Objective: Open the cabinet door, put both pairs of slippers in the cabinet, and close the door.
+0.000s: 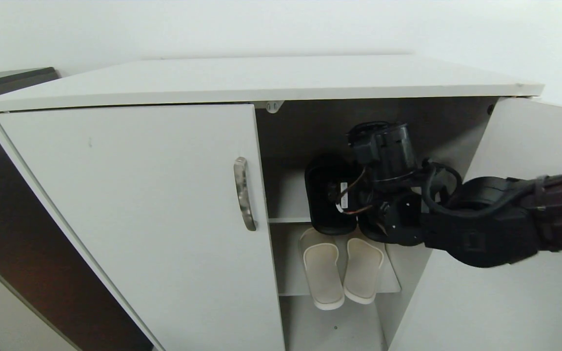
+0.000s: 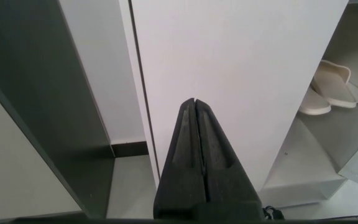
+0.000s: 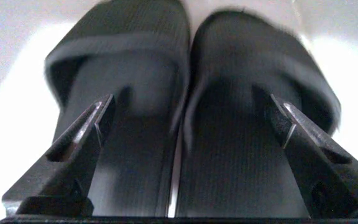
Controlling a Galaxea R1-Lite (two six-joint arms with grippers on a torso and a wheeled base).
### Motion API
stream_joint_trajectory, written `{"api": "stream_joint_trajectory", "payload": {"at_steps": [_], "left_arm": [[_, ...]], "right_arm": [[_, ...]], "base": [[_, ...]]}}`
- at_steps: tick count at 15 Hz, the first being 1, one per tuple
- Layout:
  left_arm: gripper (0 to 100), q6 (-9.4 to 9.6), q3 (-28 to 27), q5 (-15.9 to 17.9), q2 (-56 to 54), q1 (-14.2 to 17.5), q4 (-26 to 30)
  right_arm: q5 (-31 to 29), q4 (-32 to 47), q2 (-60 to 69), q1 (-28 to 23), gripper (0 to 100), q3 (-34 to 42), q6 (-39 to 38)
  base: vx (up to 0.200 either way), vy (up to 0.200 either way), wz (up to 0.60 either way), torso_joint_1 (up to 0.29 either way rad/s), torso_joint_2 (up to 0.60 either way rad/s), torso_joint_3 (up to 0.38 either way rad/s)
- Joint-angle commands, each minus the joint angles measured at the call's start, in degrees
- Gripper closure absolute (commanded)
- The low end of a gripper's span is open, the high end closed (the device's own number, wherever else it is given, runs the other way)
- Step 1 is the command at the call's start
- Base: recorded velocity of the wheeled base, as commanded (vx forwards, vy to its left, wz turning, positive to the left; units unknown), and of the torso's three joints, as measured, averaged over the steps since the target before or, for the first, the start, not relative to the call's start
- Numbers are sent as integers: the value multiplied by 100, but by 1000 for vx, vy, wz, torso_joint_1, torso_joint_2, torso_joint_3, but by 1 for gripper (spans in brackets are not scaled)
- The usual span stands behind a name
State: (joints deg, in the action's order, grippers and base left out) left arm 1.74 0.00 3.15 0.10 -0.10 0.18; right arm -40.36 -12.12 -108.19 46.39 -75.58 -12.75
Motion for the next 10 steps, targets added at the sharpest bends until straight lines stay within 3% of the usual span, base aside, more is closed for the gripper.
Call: {"api": "stream_joint_trajectory", "payload": {"at_steps": [1,4,5,10], "left_arm": [[100,1,0,2,-1,1,-1],[100,-7,0,2,-1,1,-1],[100,-7,0,2,-1,1,-1],[100,-25,0,-7,-1,1,-1]], "right_arm": [[11,-247,879,406,0,931,-61],[81,-1082,1072,468,0,1652,-8],[90,-1144,1072,468,100,1661,10],[116,-1240,905,494,100,1757,27]], "base": [[0,0,0,0,0,0],[0,0,0,0,0,0],[0,0,0,0,0,0],[0,0,0,0,0,0]]}}
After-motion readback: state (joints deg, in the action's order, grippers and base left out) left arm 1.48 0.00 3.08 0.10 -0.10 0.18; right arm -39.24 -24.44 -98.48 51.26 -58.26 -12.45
